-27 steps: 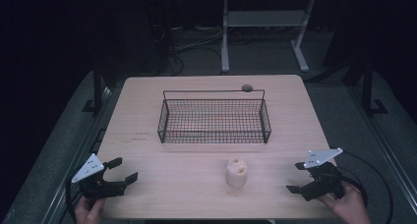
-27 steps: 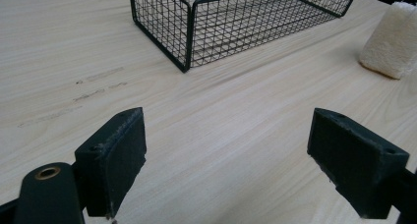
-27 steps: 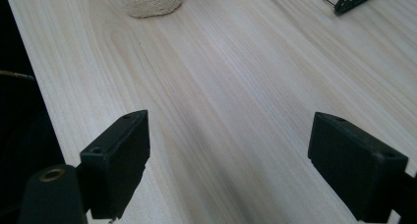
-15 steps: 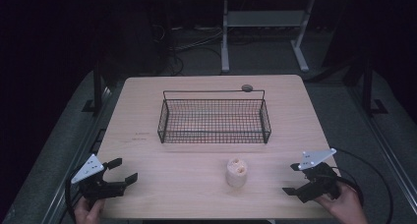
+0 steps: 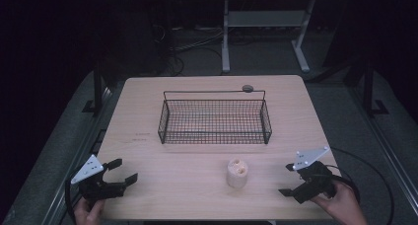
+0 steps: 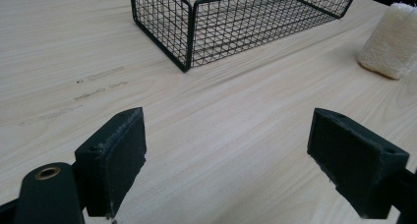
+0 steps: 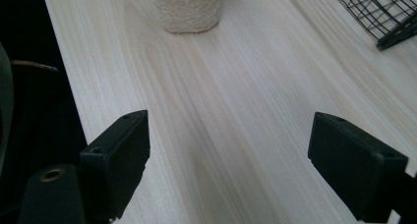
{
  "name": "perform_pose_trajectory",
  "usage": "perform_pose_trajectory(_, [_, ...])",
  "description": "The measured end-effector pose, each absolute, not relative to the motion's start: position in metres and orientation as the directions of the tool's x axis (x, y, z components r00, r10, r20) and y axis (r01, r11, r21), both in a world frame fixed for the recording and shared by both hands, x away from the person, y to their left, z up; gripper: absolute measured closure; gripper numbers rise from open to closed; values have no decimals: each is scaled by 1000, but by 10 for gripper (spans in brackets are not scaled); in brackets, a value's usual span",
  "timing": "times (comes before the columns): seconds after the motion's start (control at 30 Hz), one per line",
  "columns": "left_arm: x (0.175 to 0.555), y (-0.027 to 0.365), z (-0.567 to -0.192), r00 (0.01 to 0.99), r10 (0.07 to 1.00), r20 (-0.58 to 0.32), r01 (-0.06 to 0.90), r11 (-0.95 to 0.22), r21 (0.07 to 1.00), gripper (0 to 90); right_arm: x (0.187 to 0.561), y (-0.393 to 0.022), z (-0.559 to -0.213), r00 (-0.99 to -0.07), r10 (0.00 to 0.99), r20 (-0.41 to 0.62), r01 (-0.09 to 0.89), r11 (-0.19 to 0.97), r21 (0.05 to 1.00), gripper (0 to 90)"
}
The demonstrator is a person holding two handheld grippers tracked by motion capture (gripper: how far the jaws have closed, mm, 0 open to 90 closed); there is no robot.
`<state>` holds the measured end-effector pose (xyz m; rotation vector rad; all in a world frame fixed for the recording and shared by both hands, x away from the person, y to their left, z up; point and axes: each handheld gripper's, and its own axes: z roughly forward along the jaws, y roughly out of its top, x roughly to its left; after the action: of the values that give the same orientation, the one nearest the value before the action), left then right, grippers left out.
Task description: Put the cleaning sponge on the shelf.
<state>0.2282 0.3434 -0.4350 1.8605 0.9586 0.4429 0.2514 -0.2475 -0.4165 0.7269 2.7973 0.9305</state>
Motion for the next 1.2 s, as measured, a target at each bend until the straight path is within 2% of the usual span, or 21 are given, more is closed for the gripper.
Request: perform_pose_trajectory(1.2, [229, 345, -435, 628, 772, -103, 422, -227, 878, 141, 271, -184, -392, -952, 306, 25, 272, 803, 530, 154])
